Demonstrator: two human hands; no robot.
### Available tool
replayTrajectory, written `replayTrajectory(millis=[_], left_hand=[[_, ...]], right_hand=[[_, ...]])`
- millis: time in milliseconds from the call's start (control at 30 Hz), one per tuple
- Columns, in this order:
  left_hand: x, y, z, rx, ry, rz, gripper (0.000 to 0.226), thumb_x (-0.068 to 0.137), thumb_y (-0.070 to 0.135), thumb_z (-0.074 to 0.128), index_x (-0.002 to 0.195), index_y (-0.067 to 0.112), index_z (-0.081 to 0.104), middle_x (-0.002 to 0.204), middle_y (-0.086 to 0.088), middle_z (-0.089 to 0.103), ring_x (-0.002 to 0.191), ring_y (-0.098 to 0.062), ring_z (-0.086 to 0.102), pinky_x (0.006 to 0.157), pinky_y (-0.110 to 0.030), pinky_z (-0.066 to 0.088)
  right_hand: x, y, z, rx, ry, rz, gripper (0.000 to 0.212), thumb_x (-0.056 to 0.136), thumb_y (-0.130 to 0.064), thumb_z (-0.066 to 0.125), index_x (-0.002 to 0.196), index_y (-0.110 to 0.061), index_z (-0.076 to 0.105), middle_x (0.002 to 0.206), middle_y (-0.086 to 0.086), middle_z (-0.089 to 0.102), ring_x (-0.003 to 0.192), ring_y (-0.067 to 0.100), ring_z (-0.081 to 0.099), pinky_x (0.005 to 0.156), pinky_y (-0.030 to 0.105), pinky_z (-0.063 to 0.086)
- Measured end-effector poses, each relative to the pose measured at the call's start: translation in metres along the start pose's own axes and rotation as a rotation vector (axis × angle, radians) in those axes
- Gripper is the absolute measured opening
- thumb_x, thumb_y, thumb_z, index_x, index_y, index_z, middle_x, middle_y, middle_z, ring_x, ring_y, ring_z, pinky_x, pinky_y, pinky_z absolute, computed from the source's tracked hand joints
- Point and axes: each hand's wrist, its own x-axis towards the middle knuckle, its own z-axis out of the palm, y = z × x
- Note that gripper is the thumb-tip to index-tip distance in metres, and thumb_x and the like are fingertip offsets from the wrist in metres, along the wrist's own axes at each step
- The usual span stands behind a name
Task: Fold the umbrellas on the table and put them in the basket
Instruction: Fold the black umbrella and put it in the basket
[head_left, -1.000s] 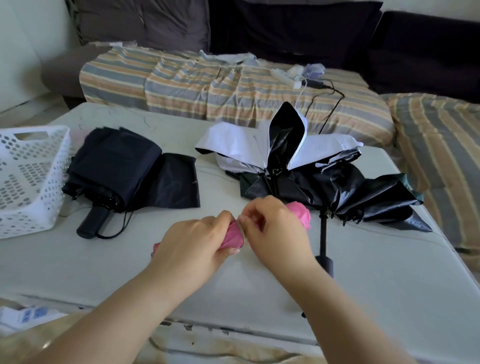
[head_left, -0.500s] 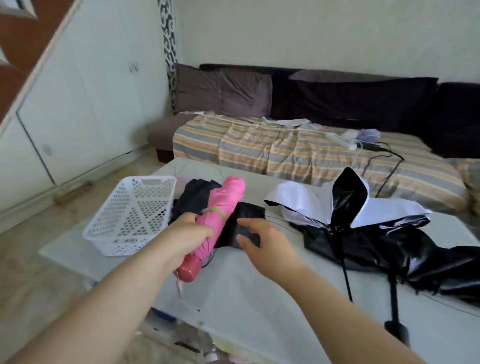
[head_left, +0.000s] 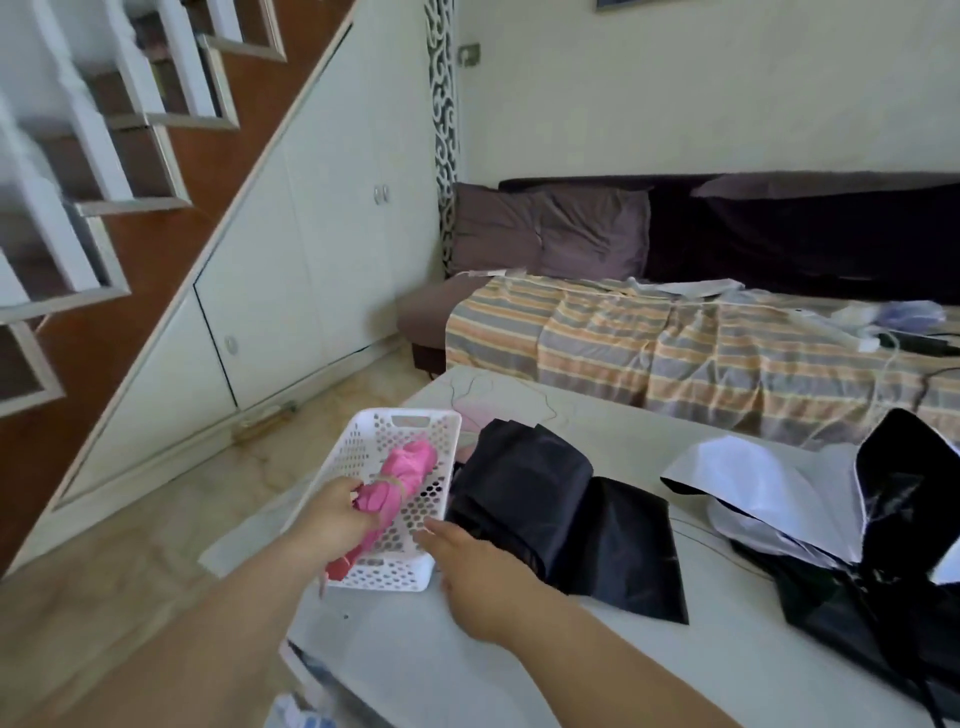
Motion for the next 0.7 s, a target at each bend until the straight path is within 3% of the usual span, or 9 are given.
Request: replayTrajectory(millis=[133, 233, 267, 333, 367, 433, 467, 567, 700], left_hand=[[0.018, -0.005, 0.01, 0.115, 0.082, 0.051, 0.017, 0.083, 0.016, 0.068, 0.069, 0.006, 0.065, 0.08, -0.017, 0.065, 0.076, -0.027, 0.06, 0.071, -0.036, 0.047], [0.026, -0.013, 0.014, 0.092, 0.111, 0.062, 0.018, 0.084, 0.02, 0.066, 0.088, 0.003, 0.069, 0.09, -0.013, 0.068, 0.089, -0.028, 0.063, 0.076, -0.033, 0.047], [0.028, -0.016, 0.015, 0.084, 0.149, 0.047, 0.019, 0.085, 0.021, 0.066, 0.095, 0.005, 0.068, 0.095, -0.009, 0.068, 0.095, -0.027, 0.062, 0.081, -0.033, 0.046], [0.028, -0.021, 0.017, 0.117, 0.23, 0.045, 0.015, 0.086, 0.02, 0.064, 0.095, 0.009, 0.068, 0.097, -0.01, 0.068, 0.096, -0.029, 0.062, 0.082, -0.035, 0.047], [0.028, -0.024, 0.019, 0.148, 0.253, 0.06, 0.011, 0.086, 0.019, 0.062, 0.088, 0.009, 0.068, 0.092, -0.012, 0.069, 0.09, -0.03, 0.063, 0.078, -0.036, 0.048], [0.024, -0.024, 0.026, 0.271, 0.229, 0.093, 0.013, 0.087, 0.022, 0.057, 0.083, 0.011, 0.062, 0.082, -0.009, 0.065, 0.079, -0.029, 0.059, 0.067, -0.036, 0.047], [0.02, -0.021, 0.031, 0.35, 0.182, 0.12, 0.012, 0.088, 0.025, 0.054, 0.087, 0.014, 0.059, 0.081, -0.005, 0.062, 0.077, -0.025, 0.057, 0.063, -0.032, 0.043], [0.008, -0.011, 0.046, 0.471, 0.096, 0.207, 0.008, 0.089, 0.024, 0.051, 0.097, 0.024, 0.054, 0.09, 0.002, 0.06, 0.082, -0.019, 0.055, 0.064, -0.027, 0.036], [0.011, -0.011, 0.046, 0.499, 0.205, 0.249, 0.009, 0.091, 0.014, 0.051, 0.098, 0.019, 0.055, 0.086, -0.001, 0.059, 0.09, -0.027, 0.062, 0.065, -0.028, 0.037]], right_hand=[[0.035, 0.014, 0.007, -0.266, -0.068, -0.041, 0.053, 0.102, -0.014, 0.039, 0.152, -0.022, 0.021, 0.161, -0.007, 0.006, 0.13, 0.033, 0.038, 0.101, 0.042, 0.038], [0.045, 0.017, 0.01, -0.418, -0.039, -0.133, 0.037, 0.104, -0.03, 0.037, 0.135, -0.012, 0.045, 0.143, 0.007, 0.038, 0.116, 0.033, 0.047, 0.083, 0.038, 0.038], [0.045, 0.017, 0.013, -0.426, 0.039, -0.173, 0.034, 0.1, -0.031, 0.048, 0.124, -0.009, 0.055, 0.129, 0.01, 0.049, 0.105, 0.032, 0.053, 0.073, 0.035, 0.038], [0.036, 0.014, 0.021, -0.461, 0.122, -0.19, 0.034, 0.062, -0.033, 0.088, 0.082, -0.013, 0.069, 0.091, 0.005, 0.065, 0.064, 0.024, 0.06, 0.046, 0.024, 0.033], [0.031, 0.011, 0.024, -0.475, 0.13, -0.134, 0.041, 0.038, -0.033, 0.095, 0.063, -0.019, 0.066, 0.072, -0.001, 0.062, 0.046, 0.018, 0.052, 0.038, 0.018, 0.021], [0.024, 0.007, 0.037, -0.424, 0.174, -0.055, 0.045, 0.016, -0.025, 0.091, 0.046, -0.023, 0.057, 0.054, -0.006, 0.05, 0.033, 0.014, 0.041, 0.042, 0.015, 0.002], [0.02, 0.002, 0.041, -0.436, 0.187, -0.047, 0.045, 0.011, -0.021, 0.086, 0.044, -0.023, 0.055, 0.052, -0.006, 0.048, 0.032, 0.014, 0.039, 0.043, 0.015, 0.001], [0.007, -0.01, 0.046, -0.426, 0.173, -0.02, 0.044, 0.006, -0.015, 0.077, 0.042, -0.02, 0.053, 0.052, -0.004, 0.047, 0.031, 0.015, 0.039, 0.038, 0.017, 0.017], [-0.002, -0.008, 0.049, -0.4, 0.171, 0.01, 0.042, 0.009, -0.016, 0.077, 0.041, -0.021, 0.051, 0.051, -0.004, 0.044, 0.03, 0.015, 0.037, 0.041, 0.019, 0.015]])
